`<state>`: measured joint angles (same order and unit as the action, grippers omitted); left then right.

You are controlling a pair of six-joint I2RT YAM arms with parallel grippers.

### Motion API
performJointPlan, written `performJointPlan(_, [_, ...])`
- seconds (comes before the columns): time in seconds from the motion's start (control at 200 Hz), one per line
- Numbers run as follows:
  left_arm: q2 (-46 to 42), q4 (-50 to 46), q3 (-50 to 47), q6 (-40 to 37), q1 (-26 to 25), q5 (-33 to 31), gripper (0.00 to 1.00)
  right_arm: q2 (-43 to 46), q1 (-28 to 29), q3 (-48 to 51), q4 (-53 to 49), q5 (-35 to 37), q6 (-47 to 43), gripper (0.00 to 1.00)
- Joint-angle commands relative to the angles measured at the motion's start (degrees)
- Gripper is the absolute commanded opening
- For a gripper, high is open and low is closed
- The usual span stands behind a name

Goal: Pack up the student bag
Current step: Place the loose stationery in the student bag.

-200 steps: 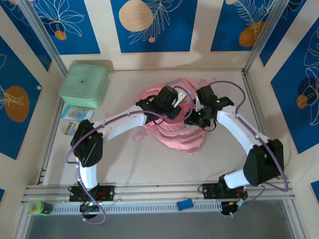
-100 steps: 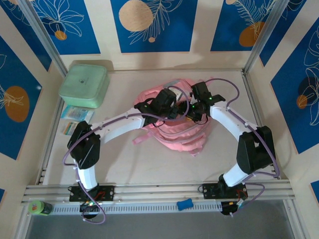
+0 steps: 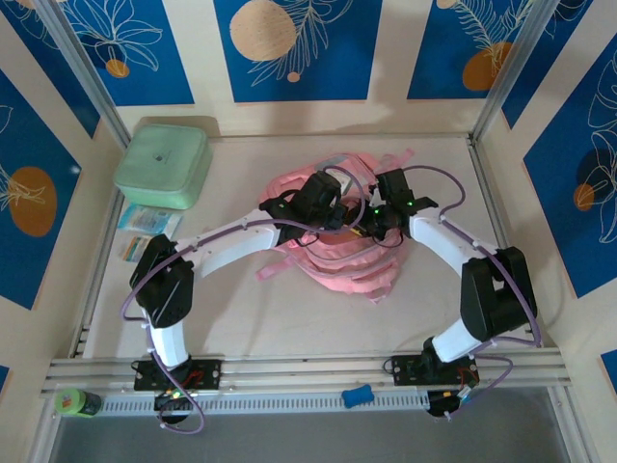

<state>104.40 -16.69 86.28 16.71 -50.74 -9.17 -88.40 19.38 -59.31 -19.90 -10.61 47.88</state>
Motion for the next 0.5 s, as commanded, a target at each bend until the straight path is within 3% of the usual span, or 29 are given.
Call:
performJointPlan(0.0, [-4.5,4.4,-0.3,3.1,-0.3,0.2,0.0,-0.3,3.1,0.5,10.4,-6.7,1.8,0.13])
performJointPlan(0.235, [-4.6,3.7,-0.9,4.4,0.0,0.1,0.0,5.8,1.4,4.6,6.4,-6.3,-1.7,0.18])
performJointPlan(0.435, [-4.7,3.9,-3.1,6.9,0.2,4.2,0.0,13.8,-0.9,6.3,-6.7,-0.1,-7.3,0.22])
performJointPlan(0.495, [-5.2,4.6,-4.1,8.4,0.4,7.2,0.08,15.7,-1.3,6.8,-10.0,1.9,-8.4,0.22])
